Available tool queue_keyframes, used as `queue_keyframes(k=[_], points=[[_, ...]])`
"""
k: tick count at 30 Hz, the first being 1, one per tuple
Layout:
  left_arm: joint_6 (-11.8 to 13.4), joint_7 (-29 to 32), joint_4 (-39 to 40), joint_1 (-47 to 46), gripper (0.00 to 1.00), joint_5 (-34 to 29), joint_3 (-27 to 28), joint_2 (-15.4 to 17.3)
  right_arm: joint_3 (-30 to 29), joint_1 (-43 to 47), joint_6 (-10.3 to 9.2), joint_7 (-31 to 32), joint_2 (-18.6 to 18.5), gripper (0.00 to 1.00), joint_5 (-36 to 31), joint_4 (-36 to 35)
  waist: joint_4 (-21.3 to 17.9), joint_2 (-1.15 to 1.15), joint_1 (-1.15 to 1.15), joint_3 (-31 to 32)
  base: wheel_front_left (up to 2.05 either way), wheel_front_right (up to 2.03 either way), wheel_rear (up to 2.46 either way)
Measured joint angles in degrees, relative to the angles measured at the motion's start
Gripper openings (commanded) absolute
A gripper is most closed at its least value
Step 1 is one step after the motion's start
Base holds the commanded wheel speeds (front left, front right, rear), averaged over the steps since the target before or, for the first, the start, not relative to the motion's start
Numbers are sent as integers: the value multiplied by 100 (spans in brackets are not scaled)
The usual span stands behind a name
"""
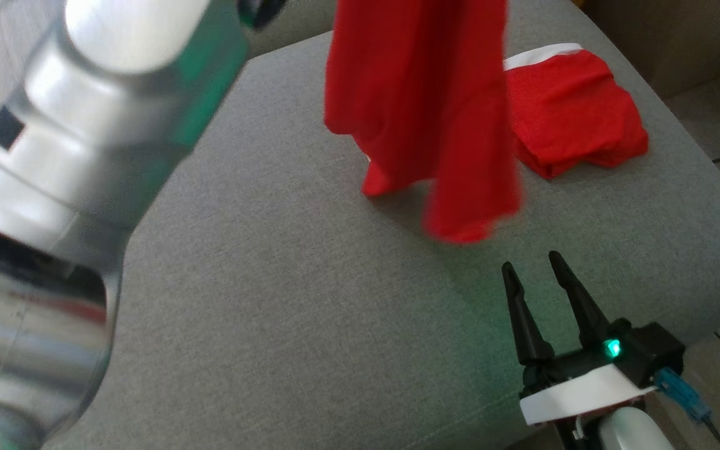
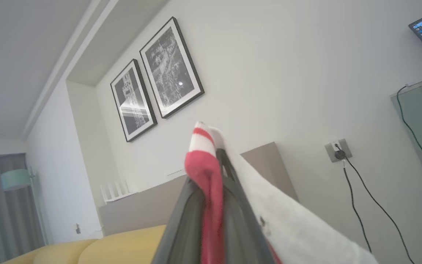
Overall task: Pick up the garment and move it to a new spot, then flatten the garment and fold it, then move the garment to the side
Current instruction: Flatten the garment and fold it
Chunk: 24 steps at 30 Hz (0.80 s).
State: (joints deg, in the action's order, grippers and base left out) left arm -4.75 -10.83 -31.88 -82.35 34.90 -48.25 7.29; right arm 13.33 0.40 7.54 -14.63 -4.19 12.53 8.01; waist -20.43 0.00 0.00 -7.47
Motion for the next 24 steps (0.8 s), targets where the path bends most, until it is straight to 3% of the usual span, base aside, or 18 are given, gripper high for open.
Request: queue_keyframes(k=[4,7,11,16,20,24], points=[[236,-32,-705,-386,0,1,163,-215,-37,46,0,0,11,100,0,-12,24,0,-1,63,0,0,0],[257,143,-1239,-41,0,178,160,-211,-70,43,0,0,22,100,0,-26,162,0,0,90,0,0,0],[241,357,-1439,1128,0,626,180,-115,-114,46,0,0,38,100,-1,-77,341,0,0,105,0,0,0],[357,557,-1396,2838,0,1477,564,247,-218,91,0,0,42,100,-33,-114,595,0,0,100,0,0,0],[449,526,-926,4068,0,1916,767,588,-254,175,0,0,38,100,-51,-116,759,0,0,82,0,0,0],[705,308,-305,5153,0,2112,844,803,-274,174,0,0,16,100,-52,-126,932,0,0,48,0,0,0]])
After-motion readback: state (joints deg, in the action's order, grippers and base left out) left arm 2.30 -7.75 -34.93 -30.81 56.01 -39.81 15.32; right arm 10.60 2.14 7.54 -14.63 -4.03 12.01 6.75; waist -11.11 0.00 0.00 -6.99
